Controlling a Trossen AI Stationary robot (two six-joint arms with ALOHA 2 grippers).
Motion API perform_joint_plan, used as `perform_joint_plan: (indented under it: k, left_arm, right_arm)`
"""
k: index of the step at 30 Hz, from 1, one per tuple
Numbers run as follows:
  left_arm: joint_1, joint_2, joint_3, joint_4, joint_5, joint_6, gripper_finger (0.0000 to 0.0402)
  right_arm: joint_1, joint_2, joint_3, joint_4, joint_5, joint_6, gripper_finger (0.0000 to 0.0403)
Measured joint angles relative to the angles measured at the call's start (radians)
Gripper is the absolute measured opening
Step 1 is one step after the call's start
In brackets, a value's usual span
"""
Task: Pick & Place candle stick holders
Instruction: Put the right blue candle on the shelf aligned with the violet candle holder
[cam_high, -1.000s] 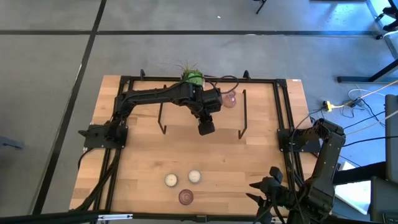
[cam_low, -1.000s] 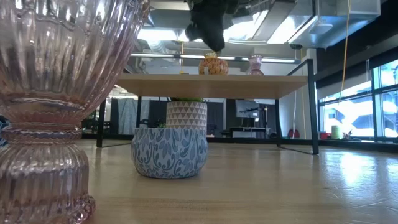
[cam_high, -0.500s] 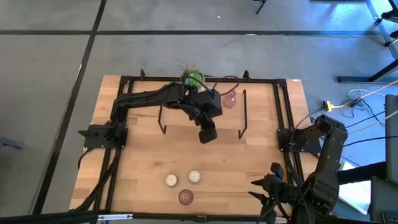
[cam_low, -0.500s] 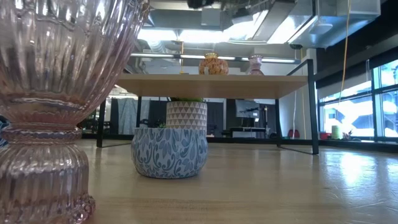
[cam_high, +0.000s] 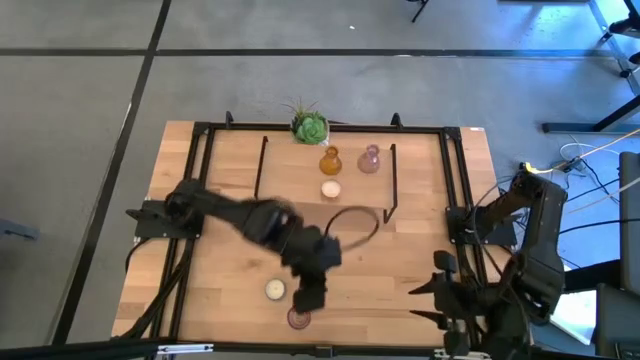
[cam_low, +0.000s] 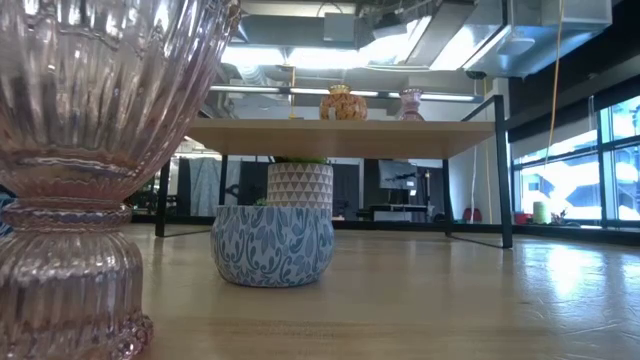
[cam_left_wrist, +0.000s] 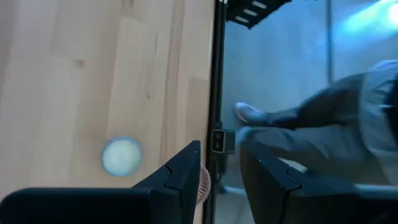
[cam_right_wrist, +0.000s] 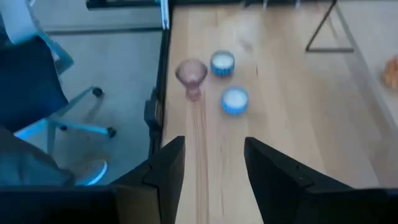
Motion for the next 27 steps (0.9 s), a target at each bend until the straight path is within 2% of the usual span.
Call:
perform_joint_plan:
  k: [2,7,9,11,20,27]
  left_arm:
    - [-0.067,0.000,0.000,0.009,-0.139,-0.021,0.0103]
    - [-0.222,0.000,-0.020,0.018,-0.676,-0.142,0.0091]
    - [-0.262,0.000,-0.021,-0.023,-0.813,-0.180,0.0087]
    - [-0.278,0.000,-0.021,-0.082,-0.861,-0.224,0.0083]
    - [-0.291,-0.068,-0.021,-0.313,-0.941,-0.316,0.0079]
    - [-0.282,-0.088,-0.021,-0.333,-0.948,-0.325,0.0077]
  right_arm:
    - [-0.025,-0.007,0.000,0.036,0.000,-0.048,0.0170]
    - [-0.134,-0.016,0.000,0.045,-0.029,-0.086,0.0170]
    - [-0.181,-0.028,0.000,0.046,-0.035,-0.114,0.0170]
    - [-0.226,-0.044,0.000,0.064,-0.035,-0.155,0.0170]
    - [-0.380,-0.044,-0.028,0.196,-0.102,-0.258,0.0170]
    - [-0.430,-0.061,-0.074,0.266,-0.105,-0.300,0.0170]
